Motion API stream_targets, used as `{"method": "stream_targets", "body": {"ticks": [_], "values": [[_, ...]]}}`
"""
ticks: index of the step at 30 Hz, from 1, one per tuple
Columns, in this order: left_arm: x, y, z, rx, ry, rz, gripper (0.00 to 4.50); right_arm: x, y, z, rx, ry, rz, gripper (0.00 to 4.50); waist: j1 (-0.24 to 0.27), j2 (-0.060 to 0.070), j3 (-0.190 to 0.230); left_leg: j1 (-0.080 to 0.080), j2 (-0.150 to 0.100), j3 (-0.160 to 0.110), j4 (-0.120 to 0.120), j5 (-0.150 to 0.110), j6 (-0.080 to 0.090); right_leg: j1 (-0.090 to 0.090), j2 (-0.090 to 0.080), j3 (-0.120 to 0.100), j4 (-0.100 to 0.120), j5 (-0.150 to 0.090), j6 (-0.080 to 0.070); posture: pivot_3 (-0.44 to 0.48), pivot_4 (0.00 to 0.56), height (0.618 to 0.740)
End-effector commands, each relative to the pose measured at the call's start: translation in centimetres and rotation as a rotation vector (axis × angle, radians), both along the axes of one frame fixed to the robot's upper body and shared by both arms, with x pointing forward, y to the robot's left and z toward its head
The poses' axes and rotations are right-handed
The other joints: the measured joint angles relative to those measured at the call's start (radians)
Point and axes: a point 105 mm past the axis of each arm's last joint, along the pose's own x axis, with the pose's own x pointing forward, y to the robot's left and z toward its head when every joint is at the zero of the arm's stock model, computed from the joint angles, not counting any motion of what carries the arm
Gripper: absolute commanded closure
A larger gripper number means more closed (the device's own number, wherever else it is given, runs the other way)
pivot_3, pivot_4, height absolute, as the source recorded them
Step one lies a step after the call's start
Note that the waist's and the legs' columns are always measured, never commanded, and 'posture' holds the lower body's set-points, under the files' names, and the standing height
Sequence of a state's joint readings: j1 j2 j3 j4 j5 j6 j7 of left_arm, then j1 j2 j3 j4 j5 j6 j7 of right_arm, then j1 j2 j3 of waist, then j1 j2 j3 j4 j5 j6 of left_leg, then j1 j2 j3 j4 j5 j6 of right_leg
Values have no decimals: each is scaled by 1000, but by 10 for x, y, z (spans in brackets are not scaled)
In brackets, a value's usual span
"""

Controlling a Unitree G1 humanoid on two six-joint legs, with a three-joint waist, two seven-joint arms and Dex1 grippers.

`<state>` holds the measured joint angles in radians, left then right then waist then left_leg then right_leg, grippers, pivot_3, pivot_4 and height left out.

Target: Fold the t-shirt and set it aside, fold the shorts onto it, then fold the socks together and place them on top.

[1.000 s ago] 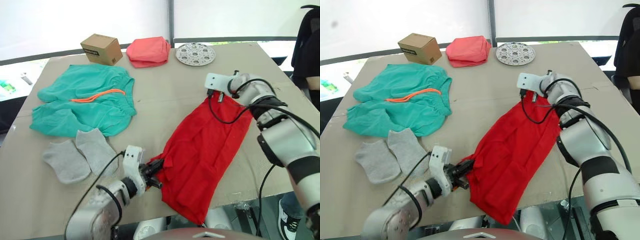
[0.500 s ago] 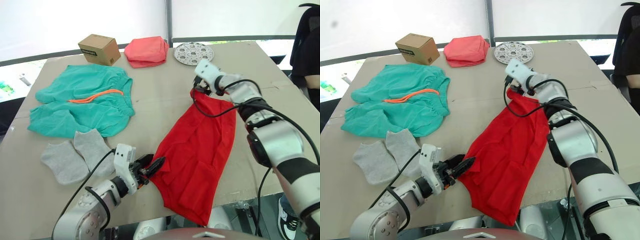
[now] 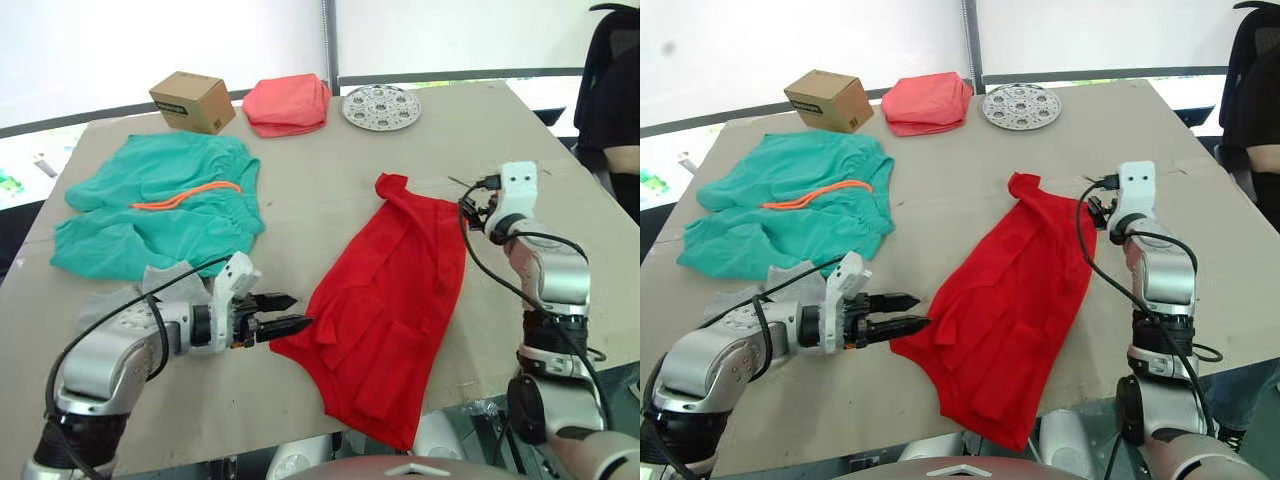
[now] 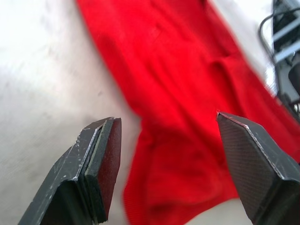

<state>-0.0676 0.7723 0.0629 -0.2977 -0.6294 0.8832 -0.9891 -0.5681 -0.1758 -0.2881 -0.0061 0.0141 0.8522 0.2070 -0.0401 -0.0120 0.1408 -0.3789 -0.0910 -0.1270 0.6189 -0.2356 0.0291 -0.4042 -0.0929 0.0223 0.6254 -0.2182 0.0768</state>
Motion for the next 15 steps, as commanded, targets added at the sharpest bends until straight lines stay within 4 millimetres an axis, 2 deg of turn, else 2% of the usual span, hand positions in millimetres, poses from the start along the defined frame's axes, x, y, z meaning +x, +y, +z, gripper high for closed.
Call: {"method": "stream_targets", "body": {"ticks": [1,5,12,14,15], "values": [[2,-3,0,-17,12,-16,1010,3,4,0,137,-12,2,1226,-1,0,0,0,1,0,-1,0,-1,0,0,0,0,0,0,0,150,740],[-3,-7,-9,-14,95,-21,1010,13,17,-2,270,-11,94,1226,-1,0,0,0,3,1,-2,1,-1,0,2,1,0,0,0,0,150,740],[-7,-17,-12,25,120,-100,1010,16,29,-26,179,101,154,1226,3,0,0,0,3,2,-2,0,0,0,2,1,0,0,0,0,150,740],[-12,-17,-20,72,138,-131,899,16,28,-31,167,121,147,1745,3,-1,-2,0,3,2,-1,0,-1,0,2,2,0,0,0,0,150,740],[-12,-15,-26,115,126,-138,1168,17,29,-32,169,124,153,2028,2,-1,-3,1,3,2,-1,0,0,0,2,2,0,0,0,0,150,740]]}}
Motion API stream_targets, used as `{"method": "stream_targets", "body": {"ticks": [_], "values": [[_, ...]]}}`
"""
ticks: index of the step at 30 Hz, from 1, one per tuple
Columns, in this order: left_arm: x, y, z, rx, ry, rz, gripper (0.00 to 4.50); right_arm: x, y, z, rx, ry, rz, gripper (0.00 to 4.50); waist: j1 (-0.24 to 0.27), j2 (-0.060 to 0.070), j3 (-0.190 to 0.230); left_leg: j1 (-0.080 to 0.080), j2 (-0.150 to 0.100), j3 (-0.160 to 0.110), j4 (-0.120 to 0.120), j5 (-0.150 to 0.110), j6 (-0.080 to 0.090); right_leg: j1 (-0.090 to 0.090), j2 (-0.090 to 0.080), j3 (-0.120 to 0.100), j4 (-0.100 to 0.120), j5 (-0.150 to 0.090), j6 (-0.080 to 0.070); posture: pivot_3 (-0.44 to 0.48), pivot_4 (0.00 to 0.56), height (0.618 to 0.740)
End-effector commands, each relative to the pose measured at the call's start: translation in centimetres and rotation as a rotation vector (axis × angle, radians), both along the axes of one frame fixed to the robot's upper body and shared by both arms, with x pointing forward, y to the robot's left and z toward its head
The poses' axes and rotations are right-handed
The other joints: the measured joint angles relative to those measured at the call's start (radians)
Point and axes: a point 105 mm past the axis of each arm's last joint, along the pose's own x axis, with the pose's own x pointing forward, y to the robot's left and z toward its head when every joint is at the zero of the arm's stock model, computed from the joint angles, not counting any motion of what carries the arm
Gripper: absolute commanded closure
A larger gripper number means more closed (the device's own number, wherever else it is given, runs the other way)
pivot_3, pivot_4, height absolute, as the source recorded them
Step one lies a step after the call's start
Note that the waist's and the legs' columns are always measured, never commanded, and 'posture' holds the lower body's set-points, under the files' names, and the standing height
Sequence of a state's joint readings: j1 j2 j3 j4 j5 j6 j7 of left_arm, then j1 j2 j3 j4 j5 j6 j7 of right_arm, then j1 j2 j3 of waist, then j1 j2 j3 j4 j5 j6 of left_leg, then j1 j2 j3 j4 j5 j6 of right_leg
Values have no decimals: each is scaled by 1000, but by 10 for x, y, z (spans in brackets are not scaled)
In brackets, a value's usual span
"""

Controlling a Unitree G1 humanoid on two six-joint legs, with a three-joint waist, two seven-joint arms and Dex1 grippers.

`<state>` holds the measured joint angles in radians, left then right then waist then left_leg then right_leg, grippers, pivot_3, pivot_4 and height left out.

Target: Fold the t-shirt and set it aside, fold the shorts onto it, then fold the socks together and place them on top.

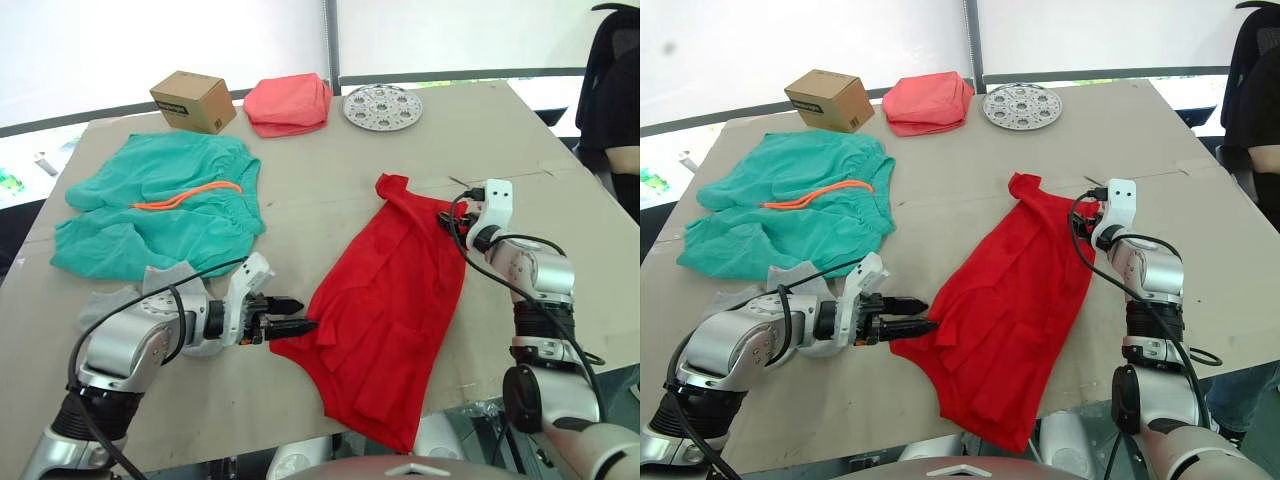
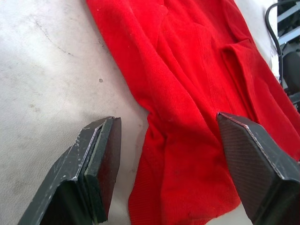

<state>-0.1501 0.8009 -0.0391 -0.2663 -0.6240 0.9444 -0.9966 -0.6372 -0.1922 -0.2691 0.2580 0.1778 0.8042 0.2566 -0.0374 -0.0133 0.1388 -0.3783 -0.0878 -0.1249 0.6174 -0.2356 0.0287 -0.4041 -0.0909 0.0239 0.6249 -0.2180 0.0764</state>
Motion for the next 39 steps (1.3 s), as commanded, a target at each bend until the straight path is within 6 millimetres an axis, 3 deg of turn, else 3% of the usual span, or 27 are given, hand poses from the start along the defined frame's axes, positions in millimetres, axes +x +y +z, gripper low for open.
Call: {"method": "stream_targets", "body": {"ticks": [1,2,5,8,11,19,24,30,39], "values": [[-12,-3,-24,98,35,-80,1501,3,6,-1,-5,5,25,2647,-1,0,-2,1,0,0,0,0,0,0,0,0,0,0,0,0,150,740],[-10,-3,-25,101,30,-79,1753,4,6,-2,-15,4,24,2951,-1,1,-3,1,0,1,0,0,0,0,0,1,0,0,0,0,150,740],[-13,-12,-21,49,49,-95,3091,9,2,-3,-58,0,11,4312,-5,1,-4,2,0,2,0,0,1,0,0,2,0,0,0,0,150,740],[-20,-14,-20,18,83,-106,4432,15,-7,5,-78,-18,-18,4500,-7,1,-4,2,1,3,0,0,1,0,1,3,0,0,0,0,150,740],[-27,-13,-18,-12,109,-92,4432,22,-15,14,-137,-45,-42,4500,-5,1,-4,1,1,3,0,0,1,0,1,3,0,0,0,0,150,740],[-31,-11,-16,-80,110,75,4432,43,-11,32,-171,-121,-24,4500,-6,2,-3,1,1,3,0,0,1,0,1,3,0,0,0,0,150,740],[-50,-23,-22,-148,157,227,4432,62,21,40,-186,-152,72,4500,-5,2,-3,1,1,4,0,0,1,0,1,4,-1,1,-1,0,150,740],[-66,-33,-21,-197,151,336,4432,68,47,36,-228,-142,135,4500,0,2,-3,0,2,3,0,0,0,0,1,3,-1,0,-1,0,150,740],[-75,-28,-22,-248,110,558,4432,70,92,52,-253,-197,245,4500,-8,2,-3,1,2,4,0,0,0,0,2,4,-1,0,-5,0,150,740]]}}
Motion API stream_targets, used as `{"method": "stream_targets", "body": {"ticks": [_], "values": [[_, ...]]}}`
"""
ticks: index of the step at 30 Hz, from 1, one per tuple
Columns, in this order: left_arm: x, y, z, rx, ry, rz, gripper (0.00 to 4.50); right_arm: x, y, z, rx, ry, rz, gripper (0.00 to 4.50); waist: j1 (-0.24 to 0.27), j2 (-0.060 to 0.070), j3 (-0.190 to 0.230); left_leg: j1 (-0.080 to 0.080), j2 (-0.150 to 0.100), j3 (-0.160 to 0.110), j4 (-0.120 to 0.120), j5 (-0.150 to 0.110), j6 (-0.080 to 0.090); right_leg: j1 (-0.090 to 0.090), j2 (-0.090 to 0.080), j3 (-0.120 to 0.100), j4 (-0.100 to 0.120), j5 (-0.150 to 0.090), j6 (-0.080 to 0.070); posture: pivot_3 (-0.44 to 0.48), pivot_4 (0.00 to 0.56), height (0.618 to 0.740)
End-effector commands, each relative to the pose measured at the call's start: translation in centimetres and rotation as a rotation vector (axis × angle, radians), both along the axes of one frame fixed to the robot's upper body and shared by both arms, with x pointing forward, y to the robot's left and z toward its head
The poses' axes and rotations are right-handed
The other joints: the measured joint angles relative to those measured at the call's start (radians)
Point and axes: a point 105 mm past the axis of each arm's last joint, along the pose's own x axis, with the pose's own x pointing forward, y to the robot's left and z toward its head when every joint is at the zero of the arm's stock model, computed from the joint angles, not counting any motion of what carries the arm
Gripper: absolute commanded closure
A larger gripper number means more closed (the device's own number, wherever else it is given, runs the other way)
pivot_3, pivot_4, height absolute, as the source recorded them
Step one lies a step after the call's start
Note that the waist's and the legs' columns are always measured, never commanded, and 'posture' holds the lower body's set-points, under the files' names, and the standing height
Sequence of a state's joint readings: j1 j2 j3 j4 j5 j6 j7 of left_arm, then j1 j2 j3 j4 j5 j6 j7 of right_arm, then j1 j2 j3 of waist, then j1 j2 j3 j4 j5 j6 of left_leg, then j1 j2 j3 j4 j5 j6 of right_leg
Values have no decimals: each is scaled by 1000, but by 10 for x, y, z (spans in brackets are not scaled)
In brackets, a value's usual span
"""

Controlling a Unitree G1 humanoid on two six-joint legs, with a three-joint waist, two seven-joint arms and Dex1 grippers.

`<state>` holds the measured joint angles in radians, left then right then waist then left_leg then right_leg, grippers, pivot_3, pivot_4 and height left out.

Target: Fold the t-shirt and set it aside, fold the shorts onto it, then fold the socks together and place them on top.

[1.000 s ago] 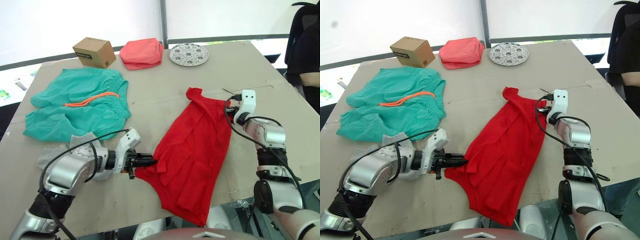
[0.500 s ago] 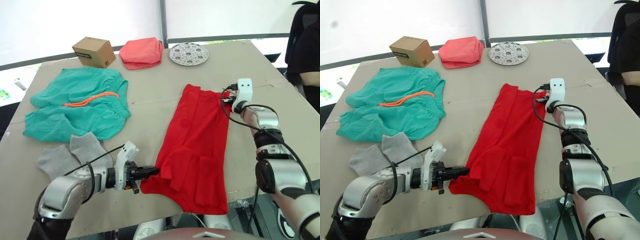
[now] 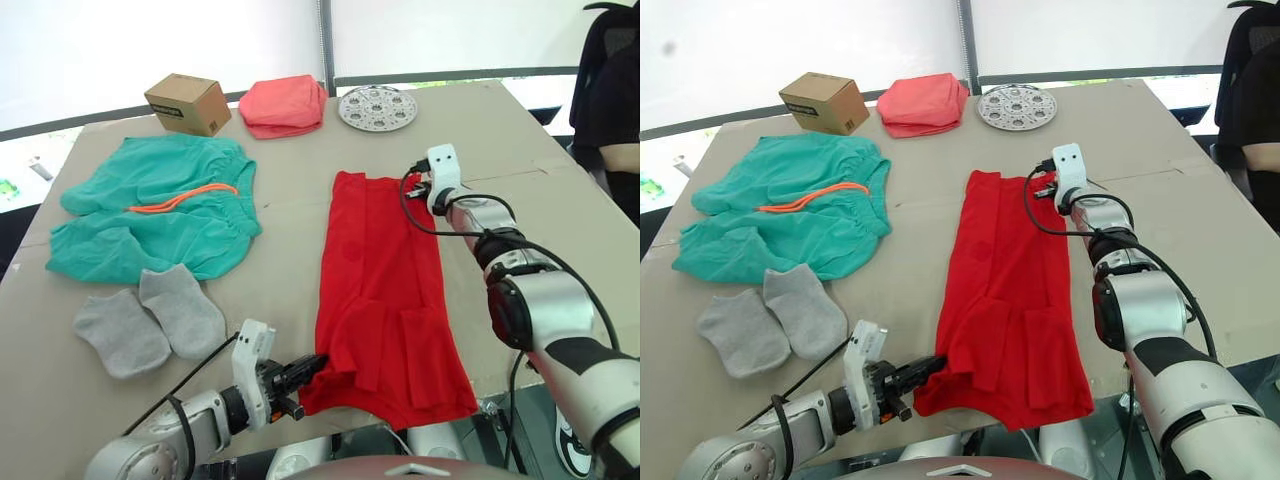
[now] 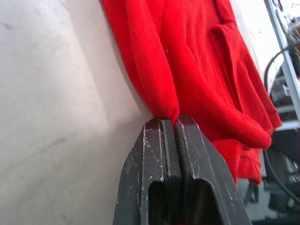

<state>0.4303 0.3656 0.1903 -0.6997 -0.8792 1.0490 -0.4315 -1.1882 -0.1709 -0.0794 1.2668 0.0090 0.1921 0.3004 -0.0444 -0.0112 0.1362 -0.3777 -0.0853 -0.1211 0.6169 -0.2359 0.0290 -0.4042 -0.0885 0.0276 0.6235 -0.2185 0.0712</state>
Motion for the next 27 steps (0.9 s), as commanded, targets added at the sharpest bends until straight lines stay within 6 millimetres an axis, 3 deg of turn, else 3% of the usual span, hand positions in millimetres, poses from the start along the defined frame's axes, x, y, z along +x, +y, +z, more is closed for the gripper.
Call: {"method": "stream_targets", "body": {"ticks": [1,5,10,11,16,18,20,23,24,27], "values": [[0,3,8,-10,-45,74,4432,4,26,27,14,-85,54,4500,-1,0,0,0,0,0,0,0,0,0,0,0,0,0,0,0,150,740],[-5,4,4,-33,-28,112,4432,5,38,38,16,-111,78,4500,4,1,0,0,0,0,0,0,0,0,0,0,0,0,-1,0,150,740],[-1,10,5,25,-91,68,4432,5,37,36,-10,-103,86,4500,4,1,0,0,0,-1,0,0,0,0,0,-1,0,-1,-1,0,150,740],[4,12,11,18,-136,54,4500,5,36,37,-3,-106,94,3846,3,1,1,0,0,-1,0,0,0,0,0,-1,0,-1,-2,0,150,740],[21,20,43,-26,-282,-18,2782,6,19,47,-32,-164,107,1863,4,1,1,-1,0,-1,0,0,-1,0,1,-2,-1,-1,-2,0,150,740],[25,26,60,-3,-348,-153,1871,-22,11,61,-38,-267,268,969,9,0,0,-1,0,-2,-1,1,-2,0,1,-2,-2,0,-1,0,150,740],[23,31,66,50,-388,-287,1871,-64,2,63,-117,-340,402,969,21,-2,-1,-5,0,-8,0,2,-3,0,1,-8,-3,1,2,0,150,740],[21,37,67,105,-435,-413,1871,-116,-11,58,-223,-375,512,969,24,7,1,-5,0,-5,0,1,-6,0,1,-7,-6,0,4,0,150,740],[26,44,68,149,-479,-459,1871,-136,-23,51,-365,-413,530,969,21,8,2,-4,1,-1,0,0,-5,-1,1,-3,-5,0,4,0,150,740],[36,57,64,293,-621,-655,1871,-207,-45,22,-545,-373,756,969,40,6,1,-4,2,0,-1,-2,-2,0,0,-5,-6,-1,2,0,150,740]]}}
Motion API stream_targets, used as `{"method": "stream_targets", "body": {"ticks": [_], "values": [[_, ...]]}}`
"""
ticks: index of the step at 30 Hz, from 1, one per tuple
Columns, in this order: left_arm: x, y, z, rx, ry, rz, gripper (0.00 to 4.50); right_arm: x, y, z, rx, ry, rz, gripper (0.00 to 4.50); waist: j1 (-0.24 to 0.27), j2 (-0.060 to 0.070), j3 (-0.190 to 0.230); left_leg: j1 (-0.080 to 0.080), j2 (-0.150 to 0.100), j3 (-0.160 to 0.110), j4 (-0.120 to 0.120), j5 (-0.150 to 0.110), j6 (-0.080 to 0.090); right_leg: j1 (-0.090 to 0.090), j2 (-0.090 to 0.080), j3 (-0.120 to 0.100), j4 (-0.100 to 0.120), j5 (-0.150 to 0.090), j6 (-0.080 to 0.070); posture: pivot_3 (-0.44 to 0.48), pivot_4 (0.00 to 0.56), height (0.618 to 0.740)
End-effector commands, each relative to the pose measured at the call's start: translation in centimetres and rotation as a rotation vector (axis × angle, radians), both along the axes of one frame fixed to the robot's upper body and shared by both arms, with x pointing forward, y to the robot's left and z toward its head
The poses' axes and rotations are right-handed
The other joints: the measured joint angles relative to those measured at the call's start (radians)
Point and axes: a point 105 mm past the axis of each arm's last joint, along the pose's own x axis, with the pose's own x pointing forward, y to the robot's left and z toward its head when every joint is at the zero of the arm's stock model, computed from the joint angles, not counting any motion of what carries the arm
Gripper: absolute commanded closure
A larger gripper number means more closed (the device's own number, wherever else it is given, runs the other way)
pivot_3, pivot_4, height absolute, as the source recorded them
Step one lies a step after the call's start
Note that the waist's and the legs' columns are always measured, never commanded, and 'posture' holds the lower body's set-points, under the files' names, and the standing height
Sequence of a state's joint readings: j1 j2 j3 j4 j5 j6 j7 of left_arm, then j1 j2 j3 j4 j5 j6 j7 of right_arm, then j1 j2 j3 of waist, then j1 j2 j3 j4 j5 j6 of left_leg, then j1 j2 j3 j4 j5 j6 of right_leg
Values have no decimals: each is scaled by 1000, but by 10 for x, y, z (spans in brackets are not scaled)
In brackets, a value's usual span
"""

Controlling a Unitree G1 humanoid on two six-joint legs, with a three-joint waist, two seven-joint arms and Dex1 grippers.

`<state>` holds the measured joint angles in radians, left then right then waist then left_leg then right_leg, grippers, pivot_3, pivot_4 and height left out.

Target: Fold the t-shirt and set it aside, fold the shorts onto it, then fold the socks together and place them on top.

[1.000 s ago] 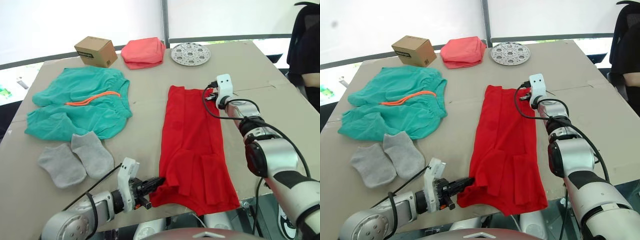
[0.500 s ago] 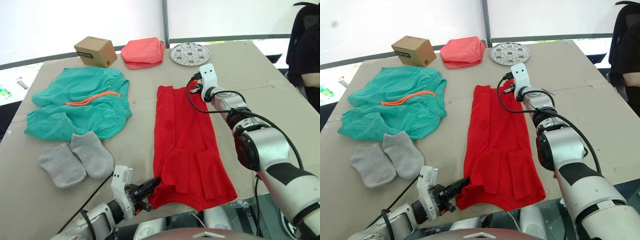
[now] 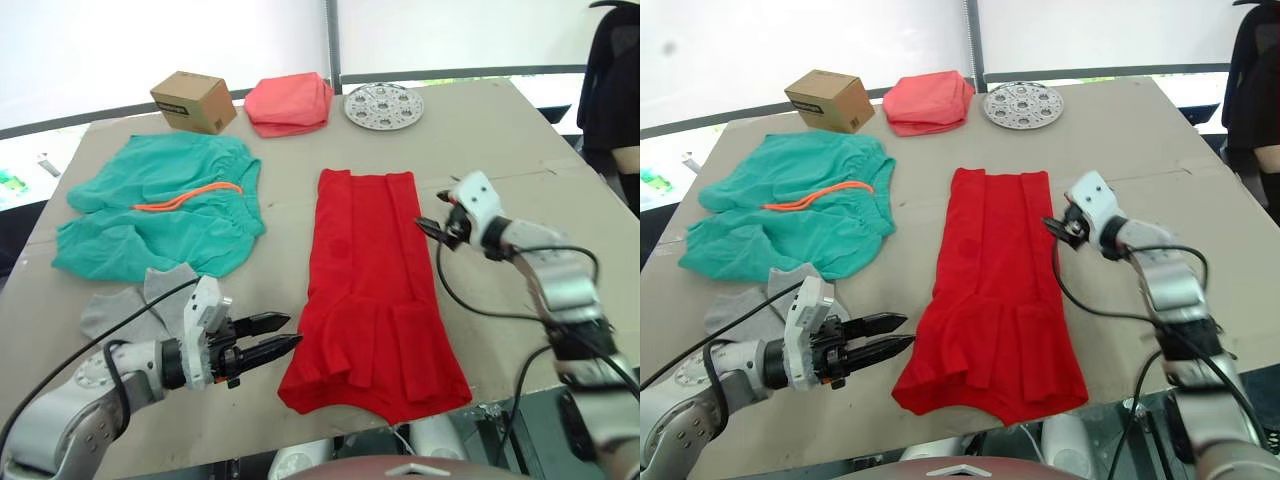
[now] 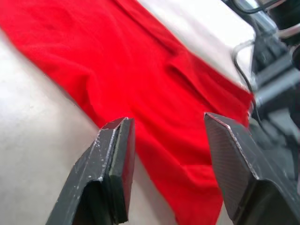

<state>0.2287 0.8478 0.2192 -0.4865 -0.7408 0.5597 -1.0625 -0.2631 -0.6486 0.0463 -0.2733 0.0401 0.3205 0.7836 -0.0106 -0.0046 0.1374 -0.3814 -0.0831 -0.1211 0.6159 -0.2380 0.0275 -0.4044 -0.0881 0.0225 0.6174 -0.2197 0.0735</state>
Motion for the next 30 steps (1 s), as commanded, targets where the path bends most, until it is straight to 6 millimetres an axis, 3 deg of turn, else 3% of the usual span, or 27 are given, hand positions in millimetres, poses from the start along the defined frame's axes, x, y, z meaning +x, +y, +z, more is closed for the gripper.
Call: {"method": "stream_targets", "body": {"ticks": [1,2,5,9,13,16,20,25,30], "values": [[6,15,-6,153,-180,-197,1871,-69,-4,-1,-170,-23,255,969,7,-1,0,0,0,2,0,0,0,1,0,-2,-1,-1,-2,0,150,740],[7,17,-10,173,-201,-242,1871,-79,-12,-7,-212,-4,278,969,3,-2,1,1,1,3,0,0,0,2,0,-2,-2,-1,-2,0,150,740],[17,21,-18,214,-272,-309,1834,-103,-32,-23,-309,21,299,127,-6,-5,3,2,6,8,1,-1,-1,4,-5,0,-7,-2,0,0,150,740],[28,15,-26,234,-362,-357,1834,-118,-39,-40,-340,20,280,30,2,-11,1,3,11,9,5,-1,0,5,-4,-5,-9,-1,0,0,150,740],[43,-5,-18,103,-301,-254,1834,-97,-24,-35,-13,73,75,30,2,-13,2,3,13,8,6,0,1,6,-1,-6,-9,5,-5,0,150,740],[51,-10,-12,22,-224,-161,1834,-90,-13,-30,138,134,11,30,2,-12,2,2,14,7,6,-1,0,5,0,-7,-8,6,-3,0,150,740],[63,-17,-9,-13,-163,-77,1834,-80,4,-30,201,187,4,30,7,-12,2,2,14,5,6,-2,0,5,3,-9,-8,7,-1,0,150,740],[77,-27,-20,53,-222,-30,1834,-62,25,-35,208,191,3,30,8,-12,2,2,14,5,7,-2,0,5,3,-9,-8,7,-1,0,150,740],[87,-44,-52,204,-239,13,1834,-46,35,-68,150,306,4,30,15,-12,2,2,13,5,8,-2,0,6,3,-10,-8,8,-1,0,150,740]]}}
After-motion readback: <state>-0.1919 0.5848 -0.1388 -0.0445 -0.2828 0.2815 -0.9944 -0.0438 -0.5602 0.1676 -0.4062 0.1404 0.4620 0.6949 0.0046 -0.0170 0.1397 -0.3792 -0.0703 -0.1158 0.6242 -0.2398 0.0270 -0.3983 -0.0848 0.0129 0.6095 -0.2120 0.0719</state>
